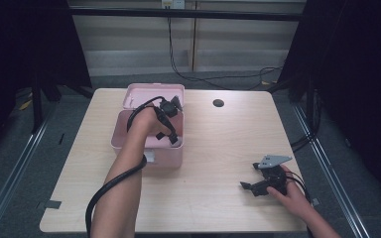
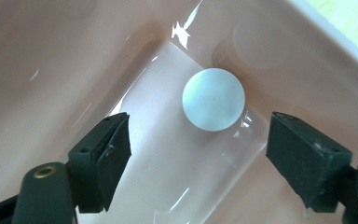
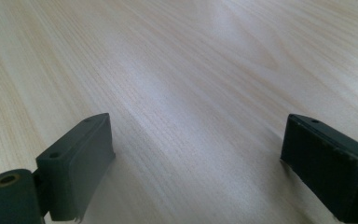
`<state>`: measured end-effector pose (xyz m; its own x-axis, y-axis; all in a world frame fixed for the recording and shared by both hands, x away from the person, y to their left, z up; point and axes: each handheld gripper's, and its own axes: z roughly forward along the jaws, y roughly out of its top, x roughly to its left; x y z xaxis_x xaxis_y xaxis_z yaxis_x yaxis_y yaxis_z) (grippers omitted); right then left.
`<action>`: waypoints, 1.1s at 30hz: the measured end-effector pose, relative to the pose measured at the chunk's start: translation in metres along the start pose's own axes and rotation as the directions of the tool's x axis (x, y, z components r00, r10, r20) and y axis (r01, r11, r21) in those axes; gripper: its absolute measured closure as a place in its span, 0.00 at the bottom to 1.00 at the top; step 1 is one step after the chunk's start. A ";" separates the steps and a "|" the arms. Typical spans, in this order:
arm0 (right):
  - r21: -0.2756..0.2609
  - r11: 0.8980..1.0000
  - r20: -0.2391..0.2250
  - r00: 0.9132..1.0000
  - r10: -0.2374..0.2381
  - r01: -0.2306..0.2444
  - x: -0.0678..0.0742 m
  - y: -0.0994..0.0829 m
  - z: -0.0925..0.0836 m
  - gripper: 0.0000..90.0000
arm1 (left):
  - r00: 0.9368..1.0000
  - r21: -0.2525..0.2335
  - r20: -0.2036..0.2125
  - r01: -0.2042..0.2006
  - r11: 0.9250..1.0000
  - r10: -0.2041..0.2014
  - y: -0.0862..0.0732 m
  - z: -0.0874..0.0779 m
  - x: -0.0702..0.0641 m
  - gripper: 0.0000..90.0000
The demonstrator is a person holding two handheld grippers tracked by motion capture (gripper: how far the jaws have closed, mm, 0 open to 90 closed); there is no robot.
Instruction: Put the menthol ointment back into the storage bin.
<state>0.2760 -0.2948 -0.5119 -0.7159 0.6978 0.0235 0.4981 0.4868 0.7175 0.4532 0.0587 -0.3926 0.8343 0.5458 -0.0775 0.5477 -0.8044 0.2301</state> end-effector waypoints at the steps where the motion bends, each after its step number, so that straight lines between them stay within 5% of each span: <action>1: 0.000 1.000 0.000 1.000 0.001 -0.001 0.000 0.000 0.000 0.09 | 1.000 0.008 0.003 0.001 1.000 -0.001 0.000 -0.002 0.000 0.23; 20: 0.002 1.000 -0.001 1.000 0.000 0.000 0.000 0.000 0.000 0.09 | 0.993 -0.009 0.034 0.117 0.993 -0.117 -0.012 -0.035 0.000 0.22; 33: 0.002 1.000 -0.001 1.000 0.000 0.000 0.000 0.000 0.000 0.09 | 0.973 -0.007 0.047 0.227 0.974 -0.227 -0.039 -0.057 0.004 0.23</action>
<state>0.2760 -0.2948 -0.5117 -0.7163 0.6974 0.0241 0.4994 0.4881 0.7158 0.4319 0.1053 -0.3467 0.6905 0.7022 -0.1735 0.7224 -0.6577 0.2135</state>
